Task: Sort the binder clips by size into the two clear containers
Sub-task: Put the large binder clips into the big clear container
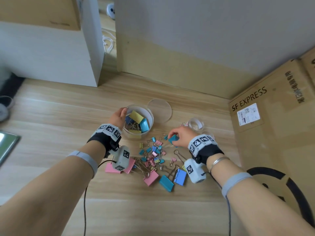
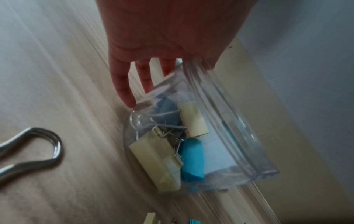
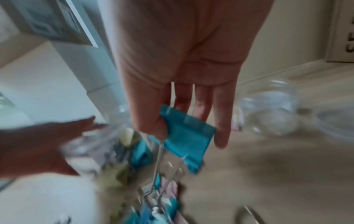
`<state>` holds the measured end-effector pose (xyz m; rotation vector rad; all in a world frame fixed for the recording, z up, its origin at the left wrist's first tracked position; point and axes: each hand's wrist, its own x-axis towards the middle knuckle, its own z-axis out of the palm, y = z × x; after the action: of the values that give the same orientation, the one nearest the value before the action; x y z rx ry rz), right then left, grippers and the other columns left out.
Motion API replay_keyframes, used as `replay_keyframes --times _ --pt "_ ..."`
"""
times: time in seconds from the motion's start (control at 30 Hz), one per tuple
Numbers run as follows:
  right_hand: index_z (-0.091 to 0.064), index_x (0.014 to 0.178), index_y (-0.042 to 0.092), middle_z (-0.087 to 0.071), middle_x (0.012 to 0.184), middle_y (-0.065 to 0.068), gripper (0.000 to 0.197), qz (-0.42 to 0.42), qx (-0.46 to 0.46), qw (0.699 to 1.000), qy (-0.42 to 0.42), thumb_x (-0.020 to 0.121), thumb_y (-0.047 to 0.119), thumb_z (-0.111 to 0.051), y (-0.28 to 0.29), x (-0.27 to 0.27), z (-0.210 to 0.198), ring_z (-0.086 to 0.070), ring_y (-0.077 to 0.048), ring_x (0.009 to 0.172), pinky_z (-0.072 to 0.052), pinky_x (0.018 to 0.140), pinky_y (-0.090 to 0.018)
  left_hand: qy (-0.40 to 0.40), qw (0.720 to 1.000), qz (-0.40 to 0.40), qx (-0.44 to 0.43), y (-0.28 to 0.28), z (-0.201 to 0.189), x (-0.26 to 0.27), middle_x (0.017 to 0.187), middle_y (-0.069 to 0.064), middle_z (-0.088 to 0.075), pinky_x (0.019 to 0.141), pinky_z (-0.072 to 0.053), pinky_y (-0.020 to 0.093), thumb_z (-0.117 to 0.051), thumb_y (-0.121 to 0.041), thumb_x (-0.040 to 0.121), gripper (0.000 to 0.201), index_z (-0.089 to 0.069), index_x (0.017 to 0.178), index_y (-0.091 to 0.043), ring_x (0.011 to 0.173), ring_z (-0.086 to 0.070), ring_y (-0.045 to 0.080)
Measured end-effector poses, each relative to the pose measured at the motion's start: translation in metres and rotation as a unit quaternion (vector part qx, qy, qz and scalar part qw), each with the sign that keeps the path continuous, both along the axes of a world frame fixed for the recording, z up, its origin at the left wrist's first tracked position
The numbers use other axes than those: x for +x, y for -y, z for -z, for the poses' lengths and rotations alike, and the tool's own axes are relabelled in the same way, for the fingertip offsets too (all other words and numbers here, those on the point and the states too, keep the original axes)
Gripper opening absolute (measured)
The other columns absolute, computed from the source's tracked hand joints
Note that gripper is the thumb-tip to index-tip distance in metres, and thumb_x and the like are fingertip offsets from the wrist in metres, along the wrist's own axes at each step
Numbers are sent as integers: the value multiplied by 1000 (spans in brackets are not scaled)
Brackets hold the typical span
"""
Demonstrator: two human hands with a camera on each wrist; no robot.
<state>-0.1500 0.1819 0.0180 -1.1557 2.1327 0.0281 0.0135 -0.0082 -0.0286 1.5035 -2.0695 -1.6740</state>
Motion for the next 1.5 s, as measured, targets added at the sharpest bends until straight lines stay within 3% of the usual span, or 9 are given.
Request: replay_keyframes --times 0.27,0.4,0.57,0.8,0.93,1.03,1.13,1.2,1.5 --pt "-52 117 30 -58 104 6 40 63 -171 978 97 82 18 -68 88 20 -52 -59 -8 79 -53 73 -24 -5 999 2 42 5 -3 8 139 19 -47 105 -39 43 -34 -30 99 43 -42 136 -10 126 -47 36" --pt "-52 118 22 -62 119 -4 32 68 -130 989 14 88 29 -61 115 40 -25 -62 -21 102 -51 87 -33 3 999 37 38 7 -3 12 140 15 -46 99 -42 41 -32 -33 99 44 -40 138 -14 124 -48 34" --pt "-48 114 9 -67 99 -14 31 15 -60 991 -116 96 34 -43 120 62 3 -64 -32 87 -50 69 -35 2 999 47 27 7 -2 15 134 16 -53 90 -47 37 -30 -38 99 45 -42 136 -17 115 -55 33" --pt "-57 112 16 -59 108 -7 29 -89 -86 977 -175 95 36 -42 99 59 9 -51 -25 104 -44 80 -35 -3 999 43 19 6 -2 15 132 17 -54 90 -47 38 -31 -34 99 44 -42 136 -14 115 -54 34" --pt "-56 108 19 -54 98 3 18 40 -157 982 -100 94 25 -46 75 39 7 -54 -17 77 -44 66 -28 3 998 51 -21 4 7 15 130 19 -55 94 -45 42 -29 -35 99 45 -42 135 -12 115 -54 34" --pt "-55 92 18 -58 77 3 8 115 -74 987 -85 92 18 -47 37 20 15 -54 -16 63 -48 64 -29 0 994 51 -93 -2 15 14 132 22 -51 99 -43 44 -31 -32 99 43 -40 136 -12 118 -52 36" --pt "-55 95 21 -64 104 -4 9 106 93 988 -62 86 23 -56 -8 8 31 -58 -21 87 -43 74 -25 -9 986 35 -163 -12 17 11 135 21 -47 101 -40 45 -35 -25 98 42 -39 137 -13 120 -49 37" --pt "-53 110 19 -56 115 -3 41 115 150 981 -37 76 36 -70 -35 4 41 -53 -20 92 -42 80 -26 -10 980 34 -195 -17 17 7 135 22 -47 102 -37 44 -37 -21 97 42 -37 138 -12 119 -48 38" --pt "-44 118 22 -46 122 -8 66 123 140 982 -17 63 27 -82 -68 23 59 -50 -23 98 -45 88 -30 -25 981 10 -192 -23 19 6 136 22 -43 100 -39 45 -35 -21 97 42 -36 138 -14 119 -46 38"
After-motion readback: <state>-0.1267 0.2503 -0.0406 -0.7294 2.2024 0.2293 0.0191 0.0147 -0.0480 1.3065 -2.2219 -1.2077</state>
